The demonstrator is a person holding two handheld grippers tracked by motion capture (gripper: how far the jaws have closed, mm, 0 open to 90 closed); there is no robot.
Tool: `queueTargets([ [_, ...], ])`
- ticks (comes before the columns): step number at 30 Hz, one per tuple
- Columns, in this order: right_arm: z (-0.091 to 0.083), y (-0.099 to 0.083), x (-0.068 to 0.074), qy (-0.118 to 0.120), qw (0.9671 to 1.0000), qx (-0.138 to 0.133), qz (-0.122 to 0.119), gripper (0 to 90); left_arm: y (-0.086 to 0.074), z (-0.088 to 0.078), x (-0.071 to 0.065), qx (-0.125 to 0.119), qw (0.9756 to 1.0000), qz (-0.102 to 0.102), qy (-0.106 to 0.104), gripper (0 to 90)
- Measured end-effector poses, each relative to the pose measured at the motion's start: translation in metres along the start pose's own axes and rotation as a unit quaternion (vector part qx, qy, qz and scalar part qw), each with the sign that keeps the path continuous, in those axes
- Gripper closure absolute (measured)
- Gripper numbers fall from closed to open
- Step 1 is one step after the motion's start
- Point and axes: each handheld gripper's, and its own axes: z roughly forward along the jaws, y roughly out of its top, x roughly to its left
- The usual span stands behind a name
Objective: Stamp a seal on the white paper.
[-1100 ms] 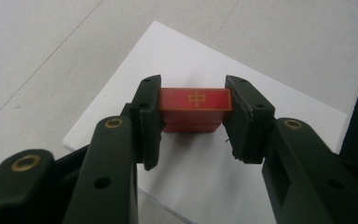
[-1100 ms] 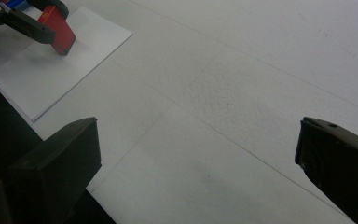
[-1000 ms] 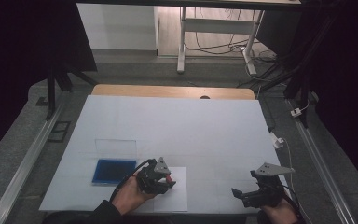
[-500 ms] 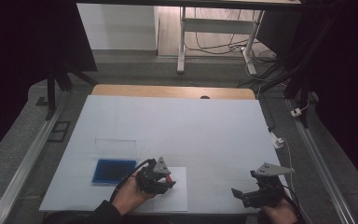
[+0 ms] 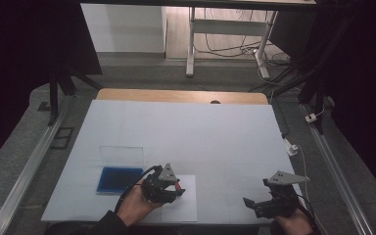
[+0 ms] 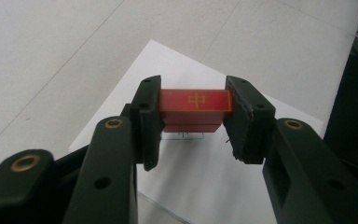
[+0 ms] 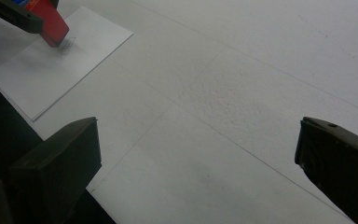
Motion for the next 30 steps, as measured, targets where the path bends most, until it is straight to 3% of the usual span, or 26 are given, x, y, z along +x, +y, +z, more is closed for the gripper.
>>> queueTargets([
  [30, -0.001, 0.000, 0.000, 0.001, 1.0000, -0.005, -0.002, 0.3, -0.013, -0.045, 0.013, -0.033, 0.9990, -0.030, 0.006, 58.6],
])
